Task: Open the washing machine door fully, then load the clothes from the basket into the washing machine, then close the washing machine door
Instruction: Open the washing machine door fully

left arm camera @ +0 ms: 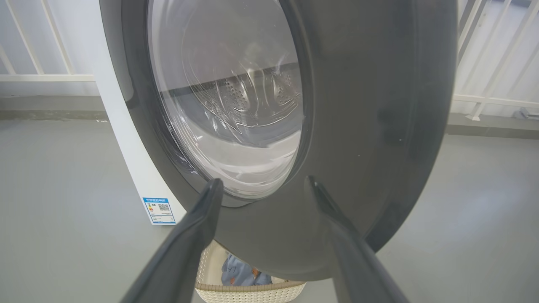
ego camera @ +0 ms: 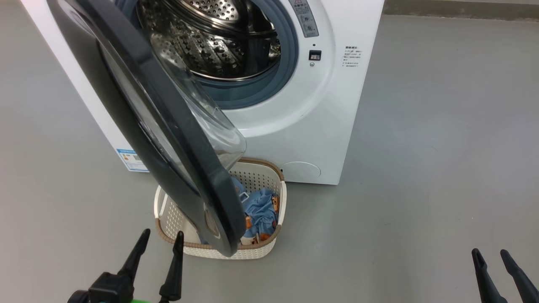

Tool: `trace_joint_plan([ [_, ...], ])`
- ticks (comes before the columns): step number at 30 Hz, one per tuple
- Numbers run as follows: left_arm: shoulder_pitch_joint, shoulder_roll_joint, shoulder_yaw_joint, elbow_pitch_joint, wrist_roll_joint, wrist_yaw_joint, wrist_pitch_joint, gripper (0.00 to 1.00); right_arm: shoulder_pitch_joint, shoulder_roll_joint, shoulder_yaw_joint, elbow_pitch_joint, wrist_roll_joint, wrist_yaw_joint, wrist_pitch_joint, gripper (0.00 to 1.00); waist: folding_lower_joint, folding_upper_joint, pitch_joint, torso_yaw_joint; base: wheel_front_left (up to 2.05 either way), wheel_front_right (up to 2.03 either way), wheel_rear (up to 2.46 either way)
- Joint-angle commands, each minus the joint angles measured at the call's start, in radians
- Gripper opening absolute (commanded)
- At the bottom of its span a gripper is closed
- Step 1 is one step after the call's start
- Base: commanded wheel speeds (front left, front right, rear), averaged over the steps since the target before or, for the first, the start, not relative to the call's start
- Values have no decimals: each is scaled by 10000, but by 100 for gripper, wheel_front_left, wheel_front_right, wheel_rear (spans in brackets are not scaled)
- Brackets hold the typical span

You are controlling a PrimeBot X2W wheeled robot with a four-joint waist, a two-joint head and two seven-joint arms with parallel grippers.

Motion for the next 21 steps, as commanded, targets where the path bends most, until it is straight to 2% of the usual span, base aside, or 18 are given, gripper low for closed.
trace_joint_plan([
  [1, -182, 89, 356, -214, -29, 65, -65, 100, 71, -248, 68, -187, -104, 29, -119, 100, 0, -1, -2, 0, 0, 0, 0],
  [3, -204, 89, 358, -225, -54, 96, -65, 100, 79, -218, 61, -179, -120, 29, -120, 100, 0, -1, -7, -4, 0, 0, 0],
  [4, -236, 89, 380, -262, -162, 107, -65, 60, 78, -207, 52, -184, -129, 29, -120, 100, 0, -1, -9, -1, 0, 0, 0],
  [5, -278, 89, 422, -317, -298, 109, -65, 15, 81, -194, 37, -191, -137, 29, -120, 100, 0, -1, -16, 5, 0, 0, 0],
  [6, -402, 89, 520, -528, -557, 134, -65, 0, 87, -178, 7, -202, -142, 29, -120, 100, 0, -1, -20, 28, 0, 0, 0],
  [14, -1216, 89, 671, -2982, -1332, 625, -65, 0, 40, -171, -87, -312, -181, 29, -120, 100, 0, -1, 59, 89, 0, 0, 0],
  [18, -1497, 89, -30, -4413, -1196, 826, -65, 0, 3, -128, -75, -395, -215, 29, -120, 100, 0, -1, 83, 37, 0, 0, 0],
  [21, -1542, 89, -855, -4812, -1038, 847, -65, 0, -15, -107, -25, -428, -212, 29, -120, 100, 0, -1, 86, -31, 0, 0, 0],
])
